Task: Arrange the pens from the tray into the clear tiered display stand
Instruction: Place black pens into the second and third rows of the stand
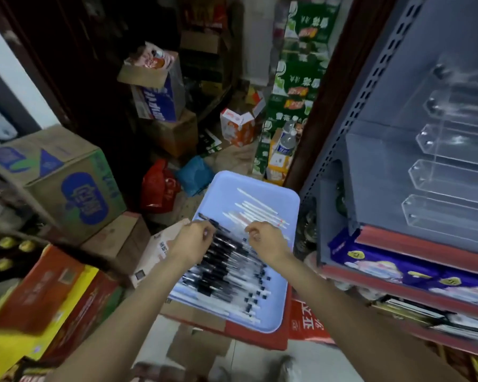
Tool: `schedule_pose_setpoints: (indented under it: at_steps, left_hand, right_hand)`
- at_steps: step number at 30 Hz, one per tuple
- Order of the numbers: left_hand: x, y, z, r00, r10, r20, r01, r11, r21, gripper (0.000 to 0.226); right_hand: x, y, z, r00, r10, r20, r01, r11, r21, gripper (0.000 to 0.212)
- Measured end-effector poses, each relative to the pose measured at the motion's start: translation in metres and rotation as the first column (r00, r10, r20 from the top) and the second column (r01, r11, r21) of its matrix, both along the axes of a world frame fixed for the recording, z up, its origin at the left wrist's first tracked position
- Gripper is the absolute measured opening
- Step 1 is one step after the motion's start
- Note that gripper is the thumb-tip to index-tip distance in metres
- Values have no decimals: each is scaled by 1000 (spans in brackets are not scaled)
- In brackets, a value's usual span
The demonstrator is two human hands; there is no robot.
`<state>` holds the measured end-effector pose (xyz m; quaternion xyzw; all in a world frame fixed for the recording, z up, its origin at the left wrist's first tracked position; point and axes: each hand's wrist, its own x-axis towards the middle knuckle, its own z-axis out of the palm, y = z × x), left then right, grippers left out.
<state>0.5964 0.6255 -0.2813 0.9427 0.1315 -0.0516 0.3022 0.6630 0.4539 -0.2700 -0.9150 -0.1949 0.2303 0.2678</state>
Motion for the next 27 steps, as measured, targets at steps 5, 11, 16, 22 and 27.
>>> schedule_pose_setpoints:
  at_steps: [5, 11, 16, 22, 27]
  left_hand:
    - [-2, 8, -24, 993, -96, -69, 97, 995, 7, 31]
    - [2, 12, -31, 995, -94, -45, 93, 996, -14, 25]
    - [10, 14, -33, 997, -68, -49, 66, 997, -34, 18]
    - [19, 21, -30, 988, -117, -104, 112, 992, -53, 17]
    - [22, 24, -28, 983, -154, -100, 151, 988, -45, 10]
  right_hand:
    - [-4, 7, -28, 999, 48, -3, -48, 987, -155, 3]
    - [-3, 9, -37, 998, 62, 33, -53, 975, -216, 14]
    - [0, 11, -31, 997, 68, -38, -75, 971, -229, 20]
    - [0, 9, -25, 996, 48, -73, -61, 978, -199, 22]
    - [1, 3, -29, 994, 23, -102, -38, 988, -149, 15]
